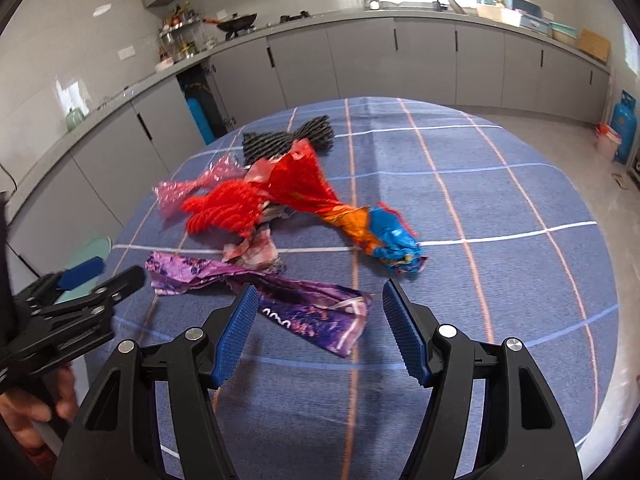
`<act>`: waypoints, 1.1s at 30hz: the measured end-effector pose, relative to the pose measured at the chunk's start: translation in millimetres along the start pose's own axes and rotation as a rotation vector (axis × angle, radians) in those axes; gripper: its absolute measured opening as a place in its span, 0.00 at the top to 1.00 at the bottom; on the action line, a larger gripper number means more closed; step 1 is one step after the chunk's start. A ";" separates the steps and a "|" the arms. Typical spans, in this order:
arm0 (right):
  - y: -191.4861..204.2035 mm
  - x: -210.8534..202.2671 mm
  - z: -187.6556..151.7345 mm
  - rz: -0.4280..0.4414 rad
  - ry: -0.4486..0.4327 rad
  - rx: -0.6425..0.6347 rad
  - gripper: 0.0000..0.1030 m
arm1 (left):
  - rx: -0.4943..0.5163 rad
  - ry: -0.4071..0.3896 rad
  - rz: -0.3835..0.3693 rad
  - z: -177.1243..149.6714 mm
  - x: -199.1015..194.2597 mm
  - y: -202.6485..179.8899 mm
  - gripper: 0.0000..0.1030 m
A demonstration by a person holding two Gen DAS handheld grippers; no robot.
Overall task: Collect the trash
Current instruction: 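Move both tools back over the remaining trash on the table, then grasp the purple wrapper with the left tool while the right tool grasps the candy wrapper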
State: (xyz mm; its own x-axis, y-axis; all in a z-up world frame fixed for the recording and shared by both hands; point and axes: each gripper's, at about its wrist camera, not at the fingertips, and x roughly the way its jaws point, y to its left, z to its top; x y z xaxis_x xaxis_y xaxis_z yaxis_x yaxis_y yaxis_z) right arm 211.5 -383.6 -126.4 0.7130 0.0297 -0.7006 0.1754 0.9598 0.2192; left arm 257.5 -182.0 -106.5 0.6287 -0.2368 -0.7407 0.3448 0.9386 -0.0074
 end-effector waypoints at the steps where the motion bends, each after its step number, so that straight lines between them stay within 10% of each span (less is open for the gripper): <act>1: -1.9 -2.5 0.1 -0.003 -0.006 0.003 0.36 | -0.007 0.000 -0.003 2.8 4.3 -1.9 0.26; 12: -27.5 -15.8 1.9 -0.026 -0.031 0.054 0.37 | -0.020 0.100 -0.070 14.3 50.1 -24.4 0.49; 27: -38.5 36.7 42.5 -0.051 0.025 0.022 0.37 | 0.025 -0.046 -0.115 11.0 -9.3 -16.5 0.87; 33: -35.3 60.7 36.1 -0.032 0.121 0.005 0.69 | 0.020 -0.039 -0.107 5.4 -13.3 -9.8 0.88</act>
State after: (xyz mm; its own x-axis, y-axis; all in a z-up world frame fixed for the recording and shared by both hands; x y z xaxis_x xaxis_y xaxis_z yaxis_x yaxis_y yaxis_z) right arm 273.1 -425.8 -152.2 0.6197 0.0331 -0.7842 0.2000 0.9595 0.1985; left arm 249.5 -189.4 -93.0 0.6143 -0.3450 -0.7097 0.4251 0.9024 -0.0708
